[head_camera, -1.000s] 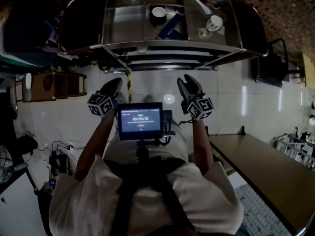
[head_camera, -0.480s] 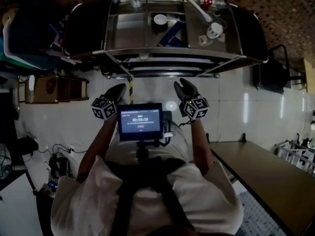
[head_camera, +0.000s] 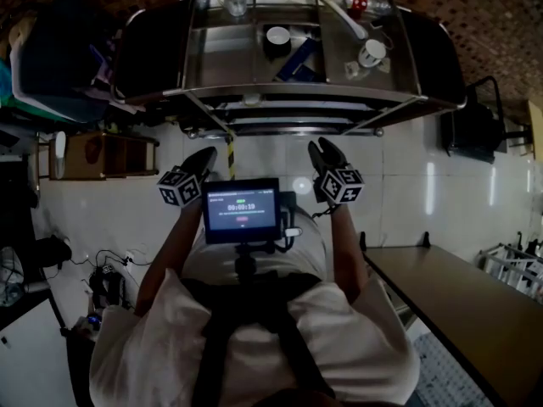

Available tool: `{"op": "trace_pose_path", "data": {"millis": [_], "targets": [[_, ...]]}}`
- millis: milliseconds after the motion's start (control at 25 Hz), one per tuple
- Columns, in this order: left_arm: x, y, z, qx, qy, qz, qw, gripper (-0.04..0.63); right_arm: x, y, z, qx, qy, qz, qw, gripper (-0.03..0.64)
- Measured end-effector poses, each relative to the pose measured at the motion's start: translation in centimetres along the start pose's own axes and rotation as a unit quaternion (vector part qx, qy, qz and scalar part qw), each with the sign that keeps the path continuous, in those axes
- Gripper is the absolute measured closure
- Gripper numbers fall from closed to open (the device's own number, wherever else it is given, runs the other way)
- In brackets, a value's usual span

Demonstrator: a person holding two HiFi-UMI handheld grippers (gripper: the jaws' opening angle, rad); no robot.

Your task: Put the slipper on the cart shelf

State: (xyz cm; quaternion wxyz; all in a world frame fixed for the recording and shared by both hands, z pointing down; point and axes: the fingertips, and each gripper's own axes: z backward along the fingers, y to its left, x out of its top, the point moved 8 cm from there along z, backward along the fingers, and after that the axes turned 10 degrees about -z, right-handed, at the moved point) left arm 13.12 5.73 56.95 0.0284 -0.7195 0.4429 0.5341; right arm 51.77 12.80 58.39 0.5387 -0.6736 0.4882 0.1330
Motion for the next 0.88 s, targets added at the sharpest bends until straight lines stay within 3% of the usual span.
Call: {"op": "trace_pose_path", "data": {"millis": [880], "targets": [[-1.4, -0.3, -1.0, -0.009, 0.019, 0.014, 0.9997, 0.595, -0.6, 0.7, 0.7, -0.001, -0.002, 0.018, 1.0, 0.465]]}}
